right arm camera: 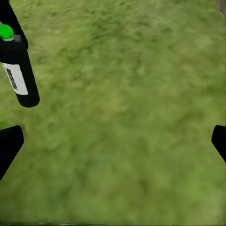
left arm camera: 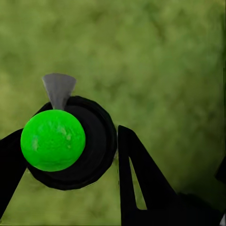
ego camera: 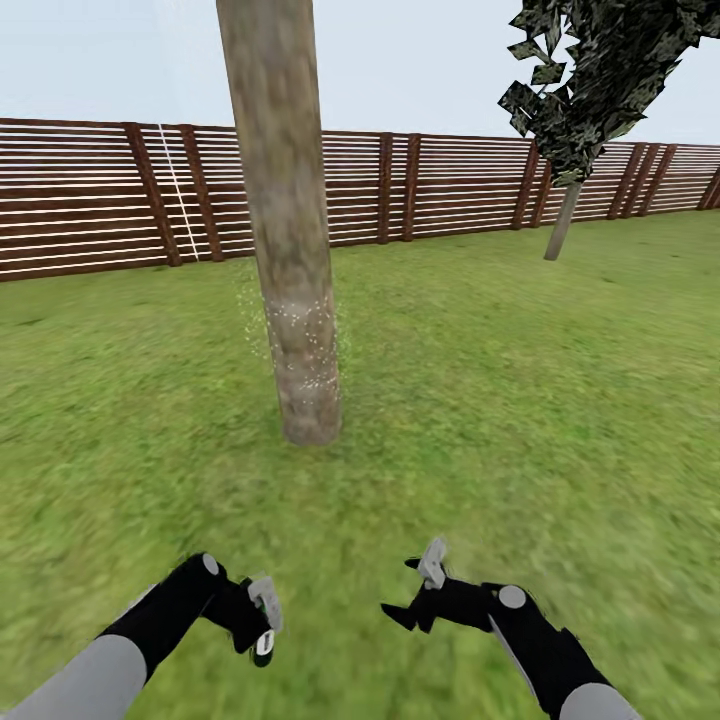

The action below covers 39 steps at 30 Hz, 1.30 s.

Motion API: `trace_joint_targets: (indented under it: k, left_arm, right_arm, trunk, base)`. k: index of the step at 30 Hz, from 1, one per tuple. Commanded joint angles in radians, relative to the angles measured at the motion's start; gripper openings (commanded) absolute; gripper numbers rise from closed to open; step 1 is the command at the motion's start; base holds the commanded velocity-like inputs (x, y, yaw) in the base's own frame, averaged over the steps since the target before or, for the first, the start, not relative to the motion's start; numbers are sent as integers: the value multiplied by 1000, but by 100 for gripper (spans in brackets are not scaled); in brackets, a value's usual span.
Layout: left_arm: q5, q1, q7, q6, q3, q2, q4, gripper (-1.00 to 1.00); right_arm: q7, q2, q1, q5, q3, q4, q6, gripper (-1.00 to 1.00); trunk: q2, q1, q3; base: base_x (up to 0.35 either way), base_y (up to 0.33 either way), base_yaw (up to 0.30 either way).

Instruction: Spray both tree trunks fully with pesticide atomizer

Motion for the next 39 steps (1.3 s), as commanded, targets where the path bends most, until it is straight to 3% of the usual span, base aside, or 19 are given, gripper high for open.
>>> trace_joint_targets:
  k: [1,2,5,6,10,15,19,22,24,27,31,39]
  left_arm:
    - [-24,1,-6,-1,-20,-10,0,-100]
    - [-38,0,-29,-1,-48,-18,-1,-100]
    - [-41,0,-38,0,-54,-21,-1,-100]
    - [-44,-1,-40,1,-55,-21,-1,-100]
    - [-159,-19,-41,11,-54,-84,1,-100]
    - [-174,-42,-56,27,-53,-115,13,-100]
    - [-173,-101,-63,34,-53,-172,87,-100]
    - [-169,-122,-65,36,-51,-213,106,-100]
    - [-165,-131,-95,33,-51,-226,107,-100]
    - [-143,-142,-143,21,-46,-227,107,-100]
    - [-46,-144,-151,-4,-45,-228,107,-100]
    - [-30,-145,-140,-10,-42,-241,100,-100]
  right_arm:
    - [1,0,-1,0,17,0,0,100]
    - [17,0,-13,1,81,0,0,100]
    - [65,-1,-44,1,106,0,0,100]
    - [71,-1,-47,1,108,0,0,-100]
    - [88,-1,-58,1,110,-14,2,-100]
    - [93,1,-66,0,114,-16,3,-100]
    - [116,13,-66,0,117,-16,3,-100]
    - [123,16,-66,0,117,-16,3,-100]
    - [124,17,-66,0,117,-16,2,-100]
    - [124,17,-66,0,117,-16,2,-100]
    - [124,16,-66,0,117,-16,2,-100]
    - [124,29,-66,0,117,-16,2,-100]
  trunk:
    - [0,0,0]
    - [0,0,0]
    - [0,0,0]
    - [0,0,0]
    - [0,0,0]
    - [0,0,0]
    - [0,0,0]
    - [0,0,0]
    - [0,0,0]
    - [0,0,0]
    - [0,0,0]
    - [0,0,0]
  base:
    - [0,0,0]
    - [0,0,0]
    - [0,0,0]
    - [0,0,0]
    - [0,0,0]
    - [0,0,0]
    - [0,0,0]
    - [0,0,0]
    - [0,0,0]
    - [0,0,0]
    - [0,0,0]
    - [0,0,0]
